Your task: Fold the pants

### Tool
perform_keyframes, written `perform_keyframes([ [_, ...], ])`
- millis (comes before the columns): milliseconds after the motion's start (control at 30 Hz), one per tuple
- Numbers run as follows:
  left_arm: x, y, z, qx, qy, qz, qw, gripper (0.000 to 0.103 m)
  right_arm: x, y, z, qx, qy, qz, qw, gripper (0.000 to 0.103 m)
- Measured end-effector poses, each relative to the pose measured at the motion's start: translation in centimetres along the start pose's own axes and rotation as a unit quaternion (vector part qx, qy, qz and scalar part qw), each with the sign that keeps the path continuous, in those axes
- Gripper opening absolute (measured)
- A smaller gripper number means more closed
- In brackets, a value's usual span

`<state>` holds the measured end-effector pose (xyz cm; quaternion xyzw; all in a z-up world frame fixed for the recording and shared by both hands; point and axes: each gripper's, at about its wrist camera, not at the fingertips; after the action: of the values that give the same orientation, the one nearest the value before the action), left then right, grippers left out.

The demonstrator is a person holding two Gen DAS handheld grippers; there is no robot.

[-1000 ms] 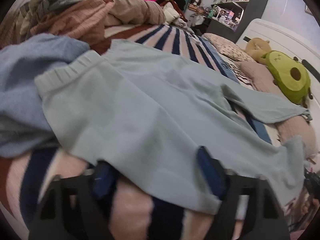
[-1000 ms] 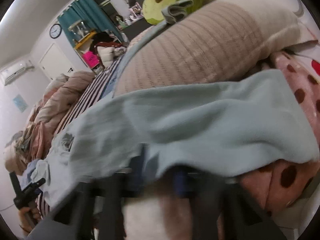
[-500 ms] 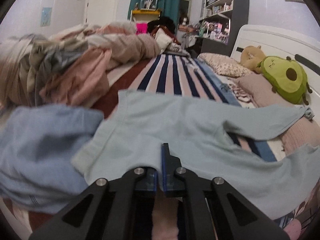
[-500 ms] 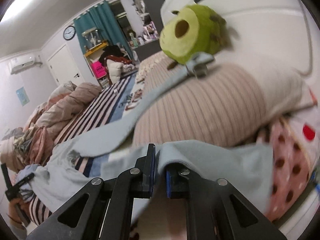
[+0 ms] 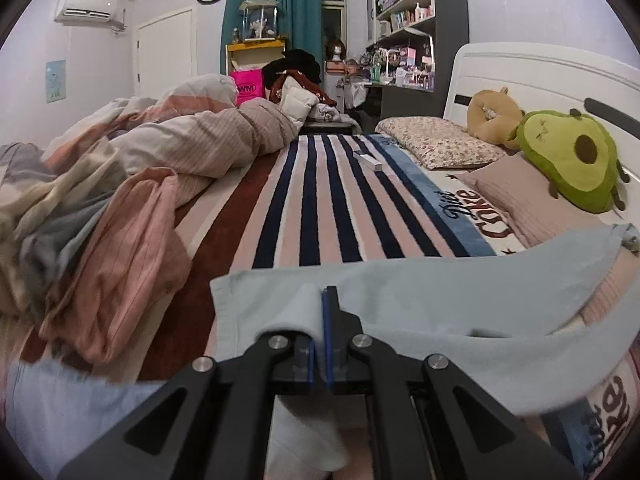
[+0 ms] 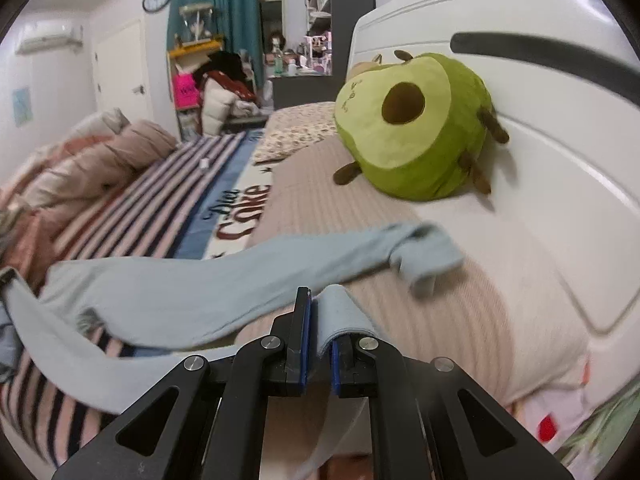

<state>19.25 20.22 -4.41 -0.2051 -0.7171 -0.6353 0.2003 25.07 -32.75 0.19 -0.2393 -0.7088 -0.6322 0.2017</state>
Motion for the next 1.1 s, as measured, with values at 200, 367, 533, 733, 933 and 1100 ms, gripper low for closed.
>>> perform_keyframes([
  [200,-5.5,1.3,1.8,-0.002,0.021,0.029,0.9994,0.003,-4.0,3.6,2.6,0.055,-0.044,0.015,0.997,0.003],
  [367,-9.9,0.3,2.8,0.010,0.015,0.068,0.9975,0.005,-7.3,3.6,4.7,0.092,-0.058,0.036,0.993,0.003],
  [533,-11.9,-0.5,2.5,-0.018,0.024,0.104,0.9941,0.021,-9.9,2.5,5.3,0.116,-0.070,0.059,0.989,0.016],
  [733,-7.4,1.7,1.0,-0.058,-0.006,0.088,0.9944,0.087,-9.5,2.3,4.4,0.086,-0.001,0.102,0.991,0.070],
  [933,-3.8,1.9,0.7,-0.102,0.028,0.093,0.9900,0.096,-4.9,1.2,4.8,0.075,0.046,0.094,0.992,0.079],
  [1100,-4.8,-0.9,2.5,-0.075,0.047,0.116,0.9893,0.096,-3.2,-0.6,5.6,0.122,0.020,0.080,0.989,0.084],
])
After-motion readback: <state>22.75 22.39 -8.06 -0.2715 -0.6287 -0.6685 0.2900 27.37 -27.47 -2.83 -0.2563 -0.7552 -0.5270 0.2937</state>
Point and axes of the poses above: each gripper's, at about its wrist camera, not at the fingertips, and x roughly against the way its jaws point, z to its left, y to its top, and after that the axes turned 12 degrees about -y, right-handed
